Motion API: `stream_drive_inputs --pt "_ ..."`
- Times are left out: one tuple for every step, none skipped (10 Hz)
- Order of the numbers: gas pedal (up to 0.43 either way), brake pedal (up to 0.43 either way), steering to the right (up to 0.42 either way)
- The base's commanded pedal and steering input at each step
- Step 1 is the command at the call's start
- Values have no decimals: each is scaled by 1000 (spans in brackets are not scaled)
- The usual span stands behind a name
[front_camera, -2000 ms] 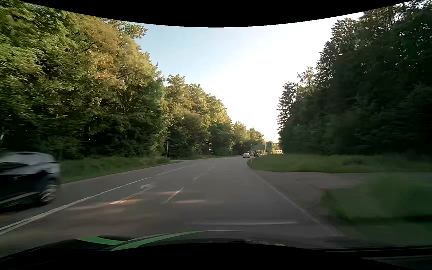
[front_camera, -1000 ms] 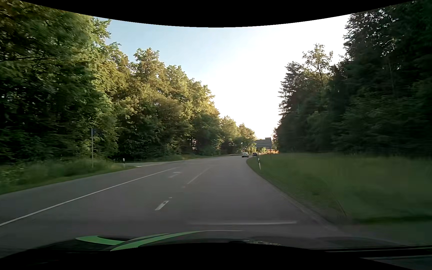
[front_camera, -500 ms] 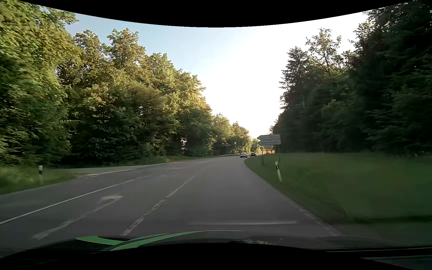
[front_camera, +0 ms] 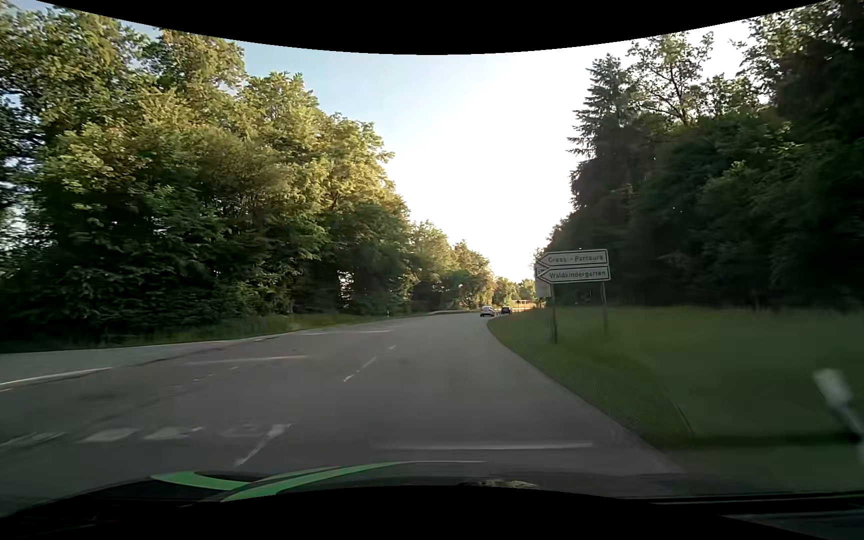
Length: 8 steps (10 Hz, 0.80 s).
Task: Follow the waypoints while adhering to traffic rules and regulations
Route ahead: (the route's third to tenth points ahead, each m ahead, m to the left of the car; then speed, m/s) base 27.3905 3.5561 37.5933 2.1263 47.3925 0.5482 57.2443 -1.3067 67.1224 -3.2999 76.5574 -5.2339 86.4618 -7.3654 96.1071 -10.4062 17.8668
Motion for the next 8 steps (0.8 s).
stream_drive_inputs --pt "79 0 12" --pt "79 0 12" --pt "79 0 11" --pt "79 0 11" --pt "79 0 10" --pt "79 0 10" --pt "79 0 10" --pt "79 0 10"
